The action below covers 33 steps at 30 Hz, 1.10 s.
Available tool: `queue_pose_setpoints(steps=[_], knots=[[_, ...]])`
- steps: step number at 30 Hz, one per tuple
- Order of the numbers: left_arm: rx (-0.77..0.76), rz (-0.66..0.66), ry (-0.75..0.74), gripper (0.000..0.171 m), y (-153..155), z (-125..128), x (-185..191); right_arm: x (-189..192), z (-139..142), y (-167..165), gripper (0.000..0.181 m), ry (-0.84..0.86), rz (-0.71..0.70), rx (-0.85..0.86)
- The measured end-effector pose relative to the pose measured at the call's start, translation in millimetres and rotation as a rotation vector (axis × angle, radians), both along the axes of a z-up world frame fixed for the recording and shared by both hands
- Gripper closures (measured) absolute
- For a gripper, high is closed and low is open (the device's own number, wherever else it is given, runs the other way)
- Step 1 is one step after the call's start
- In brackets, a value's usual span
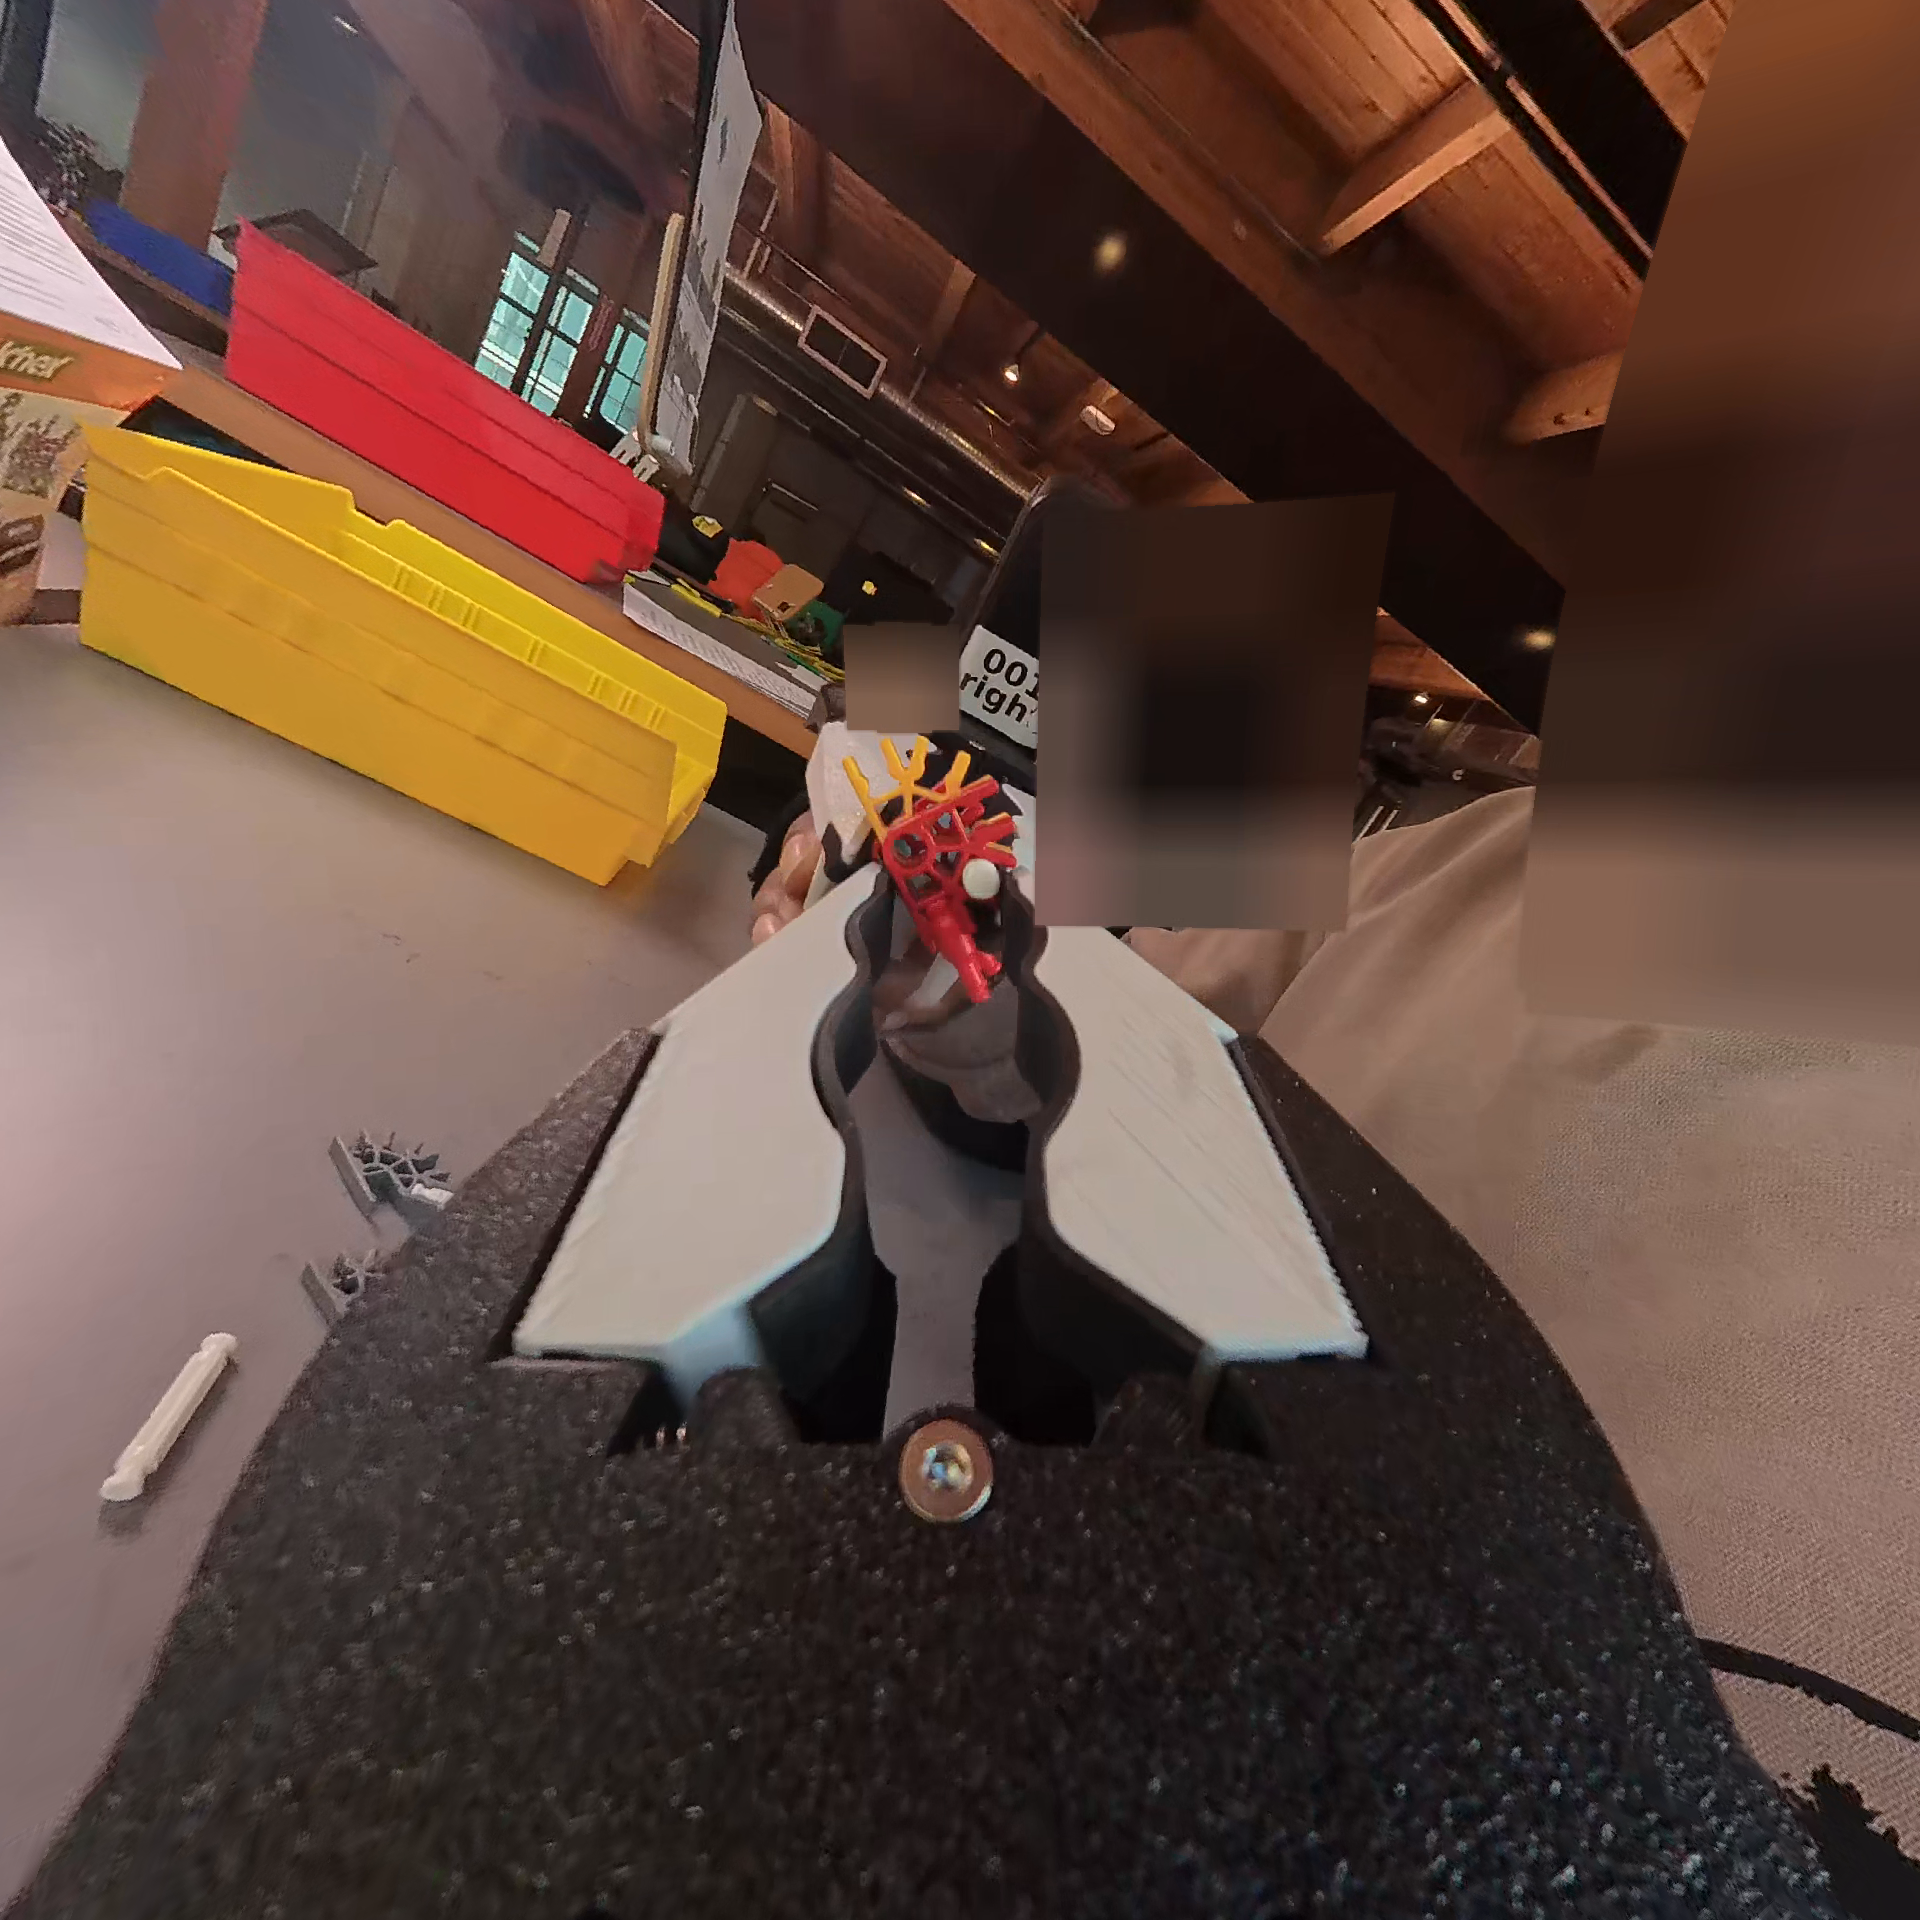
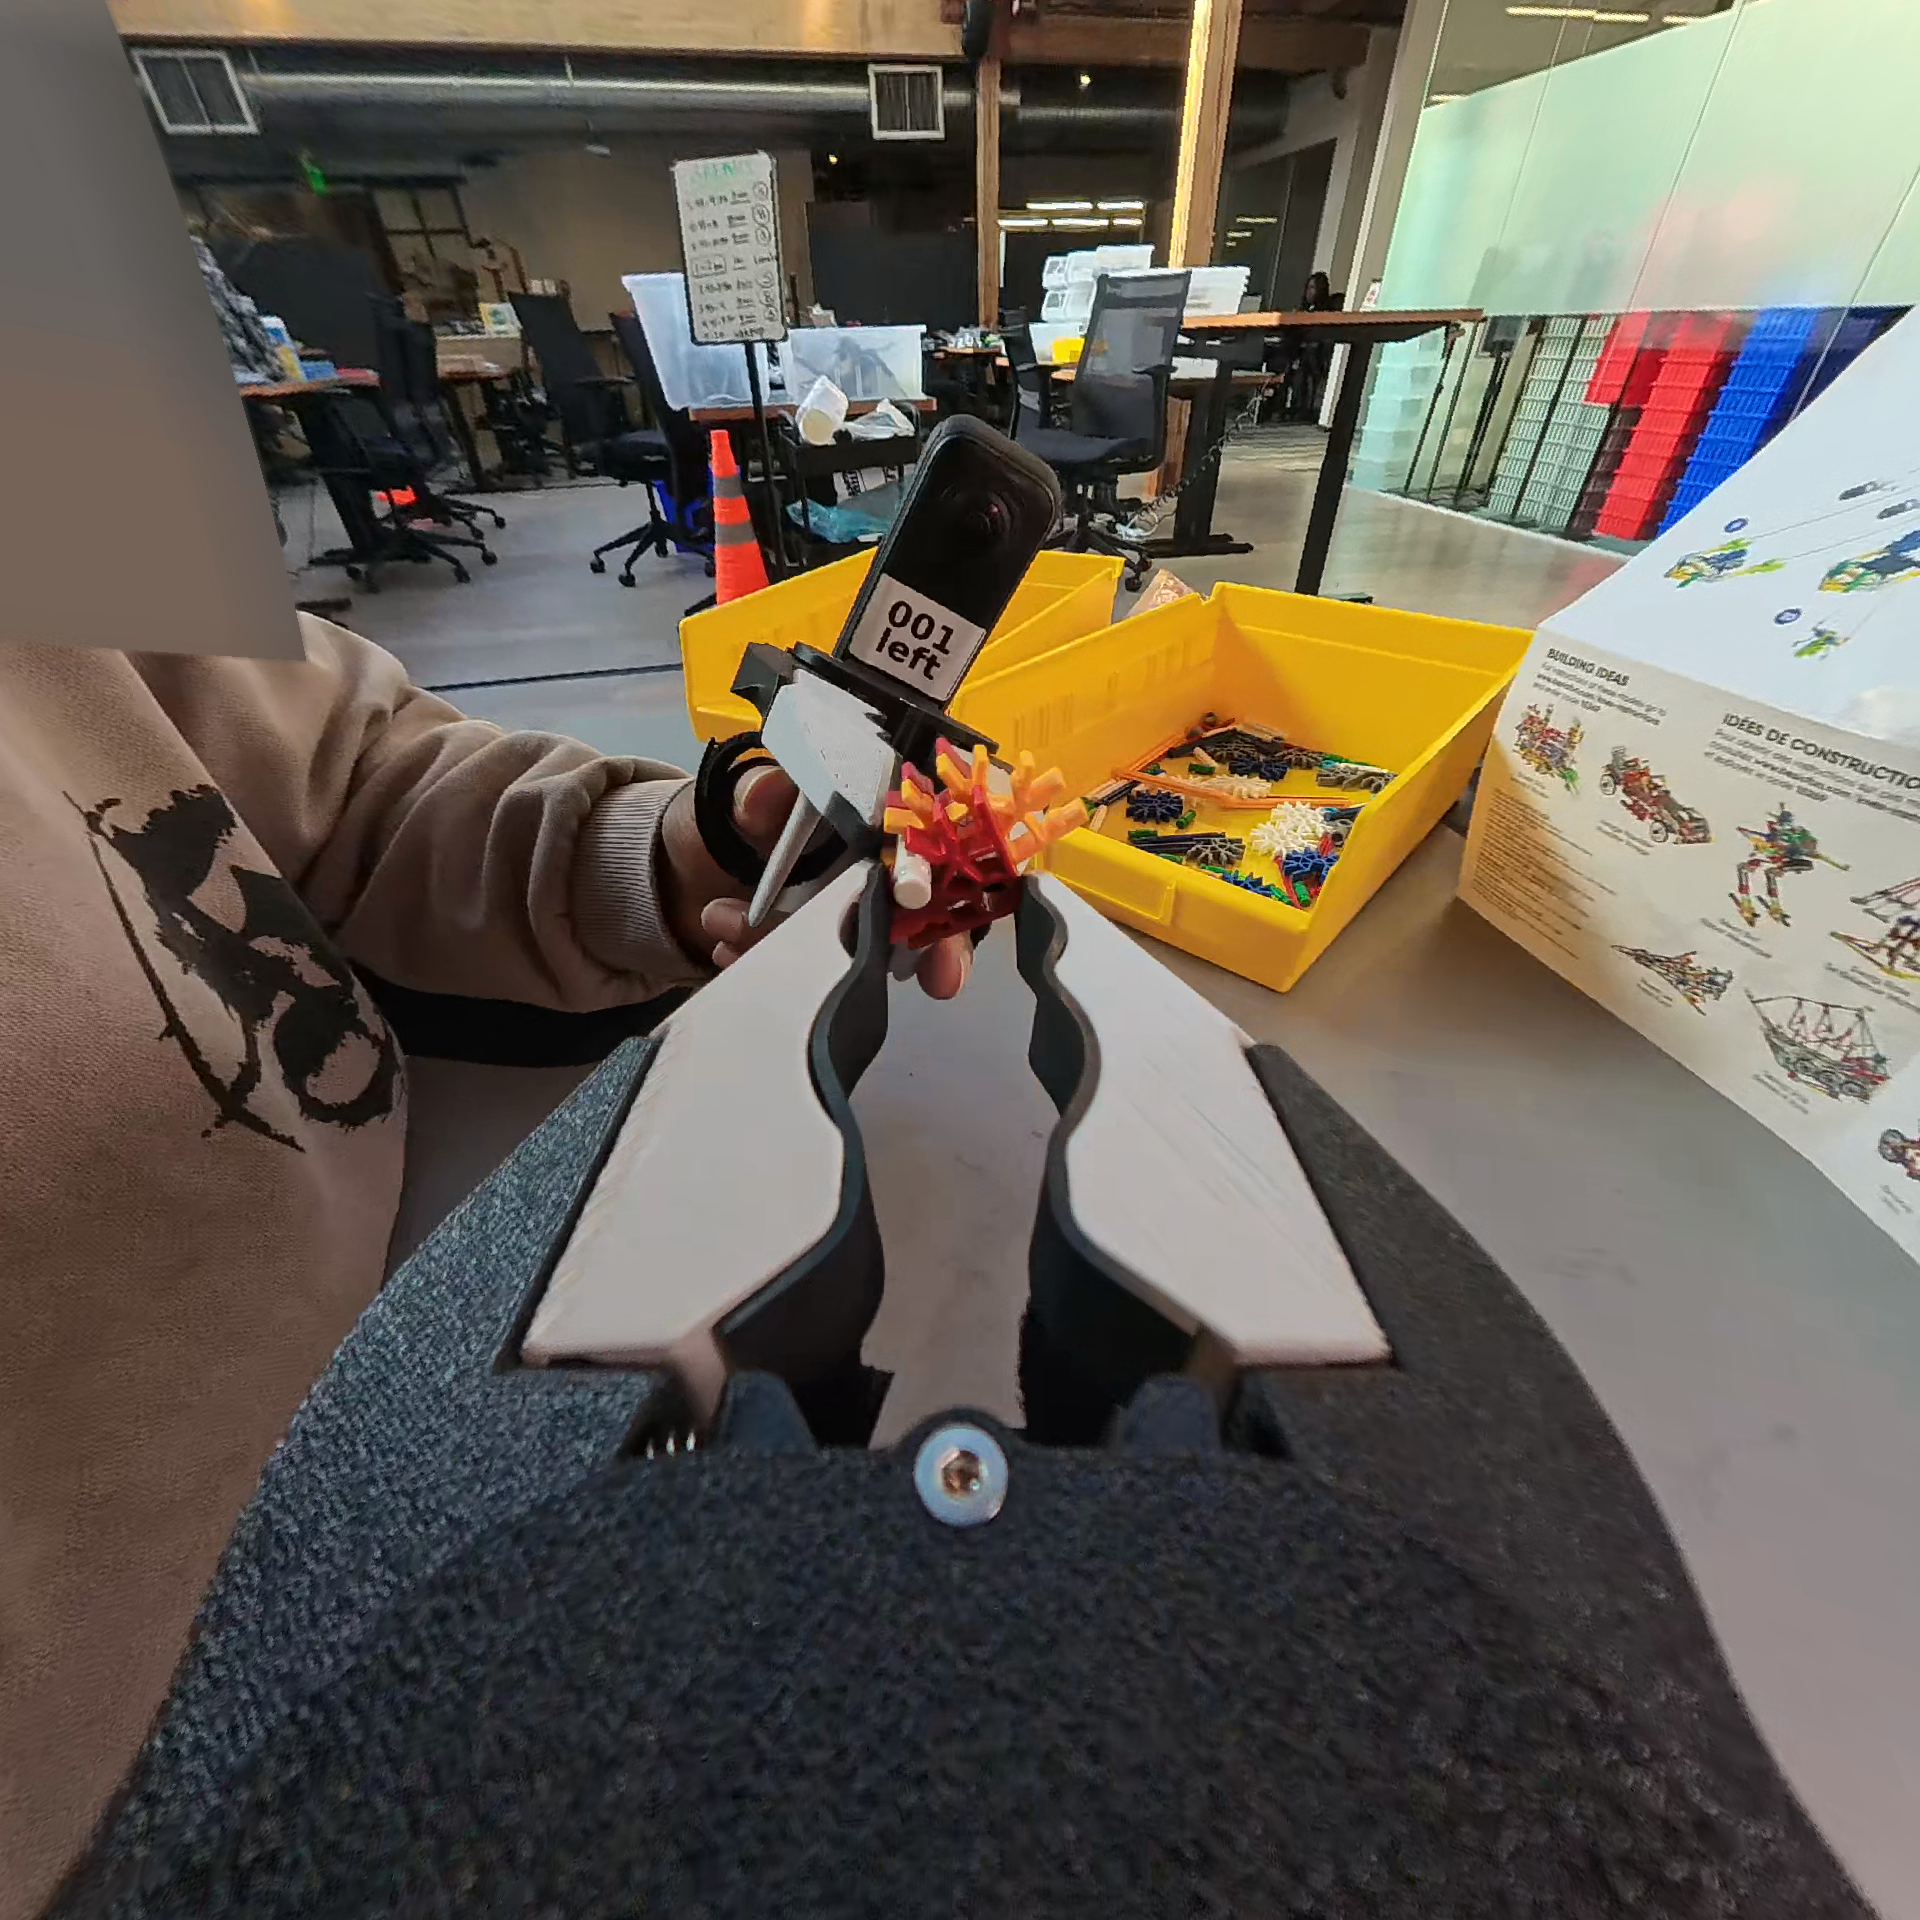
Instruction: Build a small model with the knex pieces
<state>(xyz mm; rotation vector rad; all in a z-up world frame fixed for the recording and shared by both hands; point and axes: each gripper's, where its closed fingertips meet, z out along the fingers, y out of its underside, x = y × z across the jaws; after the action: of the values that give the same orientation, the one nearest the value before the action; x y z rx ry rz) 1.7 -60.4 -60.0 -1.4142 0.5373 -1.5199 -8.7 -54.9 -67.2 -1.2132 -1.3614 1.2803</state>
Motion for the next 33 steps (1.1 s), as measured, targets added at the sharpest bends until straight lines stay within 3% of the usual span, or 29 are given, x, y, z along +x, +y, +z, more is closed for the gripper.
queue_pose_setpoints(steps=[6,10,25,33], knots=[[-0.045,-0.046,-0.009,0.154,-4.0,-3.4,1.5,1.3,-3.1,-3.9,0.160,-0.001,0.038,-0.004],[-0.130,-0.066,-0.090,0.156,-2.3,-1.6,0.5,1.0,-0.7,-1.8,0.161,0.037,0.023,0.007],[-0.184,-0.032,-0.254,0.159,8.6,9.0,-2.1,0.0,12.8,7.7,0.162,0.002,-0.246,0.413],[-0.251,0.045,-0.291,0.159,23.0,-5.3,-3.5,0.5,0.7,21.2,0.163,-0.096,-0.346,0.553]])
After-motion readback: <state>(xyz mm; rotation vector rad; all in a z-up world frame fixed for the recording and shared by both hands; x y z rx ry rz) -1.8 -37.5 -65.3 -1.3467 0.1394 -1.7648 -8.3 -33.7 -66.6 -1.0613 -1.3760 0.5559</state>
